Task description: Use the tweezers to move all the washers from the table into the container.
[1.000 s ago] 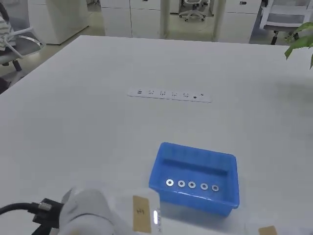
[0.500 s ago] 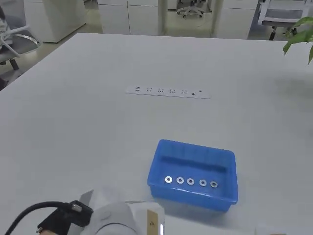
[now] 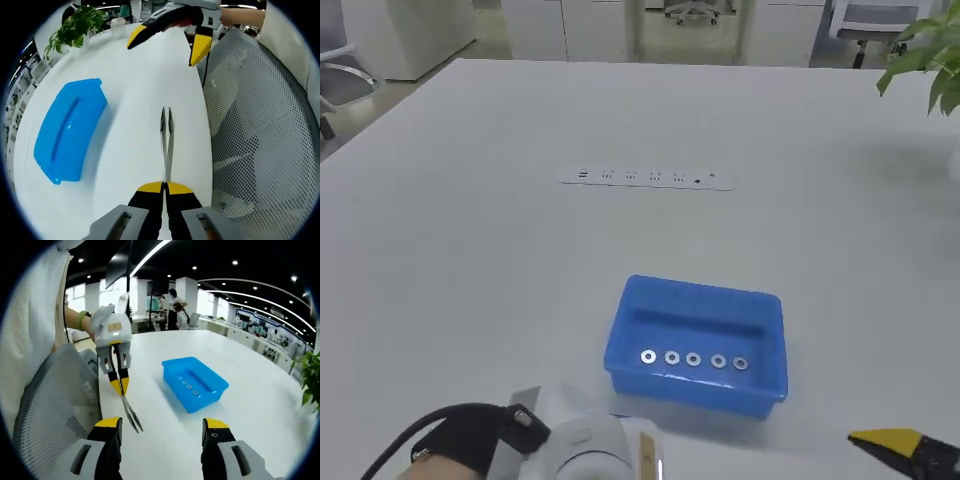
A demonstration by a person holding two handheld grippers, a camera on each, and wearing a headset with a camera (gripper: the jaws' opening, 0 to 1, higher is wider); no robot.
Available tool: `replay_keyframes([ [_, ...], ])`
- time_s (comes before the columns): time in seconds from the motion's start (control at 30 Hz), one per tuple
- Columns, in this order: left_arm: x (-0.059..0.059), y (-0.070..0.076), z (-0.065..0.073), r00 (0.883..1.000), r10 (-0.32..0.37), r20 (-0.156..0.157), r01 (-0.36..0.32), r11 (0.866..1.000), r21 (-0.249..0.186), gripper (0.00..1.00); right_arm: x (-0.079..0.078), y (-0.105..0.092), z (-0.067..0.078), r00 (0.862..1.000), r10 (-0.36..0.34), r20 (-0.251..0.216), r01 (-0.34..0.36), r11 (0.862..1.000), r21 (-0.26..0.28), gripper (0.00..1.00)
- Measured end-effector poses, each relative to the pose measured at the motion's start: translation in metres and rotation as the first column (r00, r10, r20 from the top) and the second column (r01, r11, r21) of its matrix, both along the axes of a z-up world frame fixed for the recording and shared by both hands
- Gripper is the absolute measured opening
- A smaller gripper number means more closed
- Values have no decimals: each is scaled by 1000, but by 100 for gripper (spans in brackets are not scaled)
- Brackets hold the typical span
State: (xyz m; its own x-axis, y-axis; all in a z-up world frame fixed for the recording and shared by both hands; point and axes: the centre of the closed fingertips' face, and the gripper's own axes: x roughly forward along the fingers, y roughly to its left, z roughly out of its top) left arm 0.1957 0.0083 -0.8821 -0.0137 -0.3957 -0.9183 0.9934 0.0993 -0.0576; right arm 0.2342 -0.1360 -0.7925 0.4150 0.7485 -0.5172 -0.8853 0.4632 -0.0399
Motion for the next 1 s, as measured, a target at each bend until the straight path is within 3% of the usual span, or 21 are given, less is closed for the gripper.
replay_keyframes([
  [0.1,1,0,1,1000,7,-13,-7,1000,6,0,6,-11,20,994,-97,59,91,992,90,82],
  [0.17,1,0,1,1000,12,-24,-11,1000,13,0,10,-16,34,981,-177,80,161,971,175,93],
  [0.2,1,0,1,1000,13,-28,-12,1000,21,0,13,-20,42,969,-229,96,204,954,220,99],
  [0.33,0,0,0,999,5,-37,-3,998,58,0,12,-31,56,943,-310,123,268,925,269,99],
  [0.43,0,0,1,999,-2,-47,6,996,90,0,17,-43,66,905,-401,142,341,883,322,99],
  [0.5,0,0,0,999,-13,-53,18,994,108,0,21,-49,68,889,-431,157,365,872,326,99],
  [0.63,0,0,0,998,-19,-60,26,991,130,0,24,-54,66,878,-460,130,395,852,343,99],
  [0.8,-1,0,1,998,-1,-70,10,991,133,0,25,-56,63,876,-468,118,406,846,345,99],
  [1.0,-3,1,1,998,23,-67,-13,990,137,0,24,-53,59,885,-449,120,392,860,326,99],
])
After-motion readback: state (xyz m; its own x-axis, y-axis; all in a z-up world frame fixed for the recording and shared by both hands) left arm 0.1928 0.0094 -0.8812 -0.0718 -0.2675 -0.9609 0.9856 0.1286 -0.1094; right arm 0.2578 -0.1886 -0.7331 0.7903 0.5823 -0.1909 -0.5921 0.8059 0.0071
